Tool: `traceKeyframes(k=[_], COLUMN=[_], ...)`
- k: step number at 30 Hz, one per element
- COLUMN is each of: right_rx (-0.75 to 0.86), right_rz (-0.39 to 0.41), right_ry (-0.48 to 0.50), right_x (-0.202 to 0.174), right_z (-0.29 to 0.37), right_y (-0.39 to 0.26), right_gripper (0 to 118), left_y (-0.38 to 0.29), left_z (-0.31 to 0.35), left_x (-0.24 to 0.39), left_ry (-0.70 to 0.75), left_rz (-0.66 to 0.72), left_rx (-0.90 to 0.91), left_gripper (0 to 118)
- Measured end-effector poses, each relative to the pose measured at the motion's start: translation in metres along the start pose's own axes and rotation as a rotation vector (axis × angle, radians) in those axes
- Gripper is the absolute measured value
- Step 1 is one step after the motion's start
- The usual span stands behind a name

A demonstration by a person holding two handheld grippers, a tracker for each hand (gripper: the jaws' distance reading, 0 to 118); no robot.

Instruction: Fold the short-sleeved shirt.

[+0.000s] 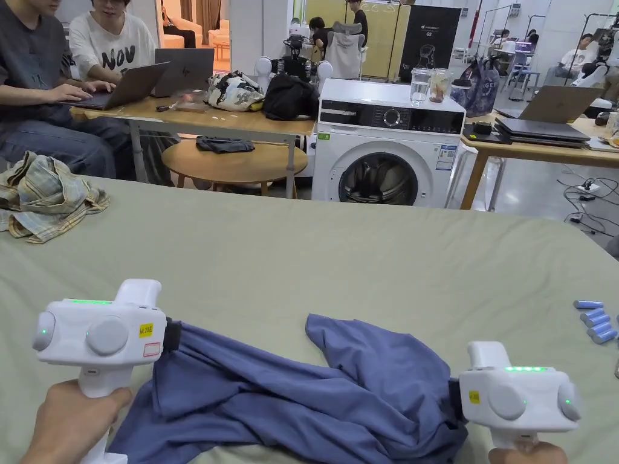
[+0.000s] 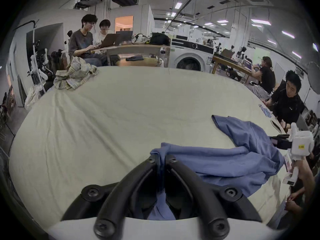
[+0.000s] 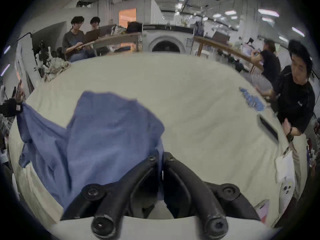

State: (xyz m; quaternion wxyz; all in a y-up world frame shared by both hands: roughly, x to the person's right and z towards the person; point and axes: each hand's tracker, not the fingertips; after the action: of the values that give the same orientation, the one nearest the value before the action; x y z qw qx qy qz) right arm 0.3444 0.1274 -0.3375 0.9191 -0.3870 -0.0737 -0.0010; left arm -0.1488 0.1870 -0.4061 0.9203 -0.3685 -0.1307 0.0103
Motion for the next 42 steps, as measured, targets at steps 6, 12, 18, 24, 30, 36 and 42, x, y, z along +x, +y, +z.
traceKeyframes(k=[6, 12, 18, 24, 30, 36, 42], right_rx=[0.2, 0.316, 0.409, 0.48, 0.555, 0.601, 0.605], right_rz=[-0.02, -0.013, -0.024, -0.032, -0.024, -0.036, -0.041], right_ry=[-0.063, -0.102, -0.139, -0.158, -0.17, -0.195, -0.211], right_x=[0.019, 0.038, 0.042, 0.039, 0.033, 0.033, 0.036], right_z=[0.055, 0.1, 0.138, 0.166, 0.182, 0.194, 0.191], right_y=[0.052, 0.105, 0.15, 0.195, 0.24, 0.29, 0.294], right_gripper=[0, 0, 0, 0, 0, 0, 0], left_y=[0.041, 0.089, 0.131, 0.173, 0.215, 0.261, 0.268], left_z=[0.036, 0.078, 0.113, 0.137, 0.151, 0.162, 0.163], left_x=[-0.006, -0.033, -0.062, -0.086, -0.092, -0.09, -0.081], left_ry=[0.028, 0.098, 0.179, 0.235, 0.24, 0.241, 0.245], left_rz=[-0.007, 0.021, 0.045, 0.04, 0.053, 0.044, 0.02], left_rx=[0.097, 0.202, 0.273, 0.306, 0.367, 0.424, 0.435], left_gripper=[0, 0, 0, 0, 0, 0, 0])
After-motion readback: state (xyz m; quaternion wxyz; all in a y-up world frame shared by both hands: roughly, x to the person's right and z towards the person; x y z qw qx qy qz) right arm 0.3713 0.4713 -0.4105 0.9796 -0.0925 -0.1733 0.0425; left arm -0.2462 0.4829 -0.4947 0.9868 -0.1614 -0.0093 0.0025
